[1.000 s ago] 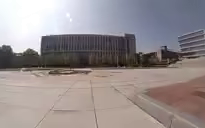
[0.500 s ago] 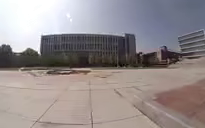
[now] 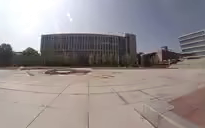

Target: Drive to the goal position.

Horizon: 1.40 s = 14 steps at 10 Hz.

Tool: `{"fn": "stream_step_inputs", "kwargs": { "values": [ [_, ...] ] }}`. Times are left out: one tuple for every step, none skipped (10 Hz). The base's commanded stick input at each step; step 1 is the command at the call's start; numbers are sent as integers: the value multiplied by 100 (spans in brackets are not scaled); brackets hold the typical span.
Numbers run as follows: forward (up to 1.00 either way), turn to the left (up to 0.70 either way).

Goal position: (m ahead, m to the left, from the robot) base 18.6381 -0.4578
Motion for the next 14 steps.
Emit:
{"fn": "stream_step_inputs", "kwargs": {
  "values": [
    [70,0],
    [70,0],
    [70,0],
    [70,0],
    [70,0],
    [70,0],
    [70,0],
    [70,0],
    [70,0],
    [70,0],
    [70,0],
    [70,0],
    [70,0],
    [70,0]
  ]
}}
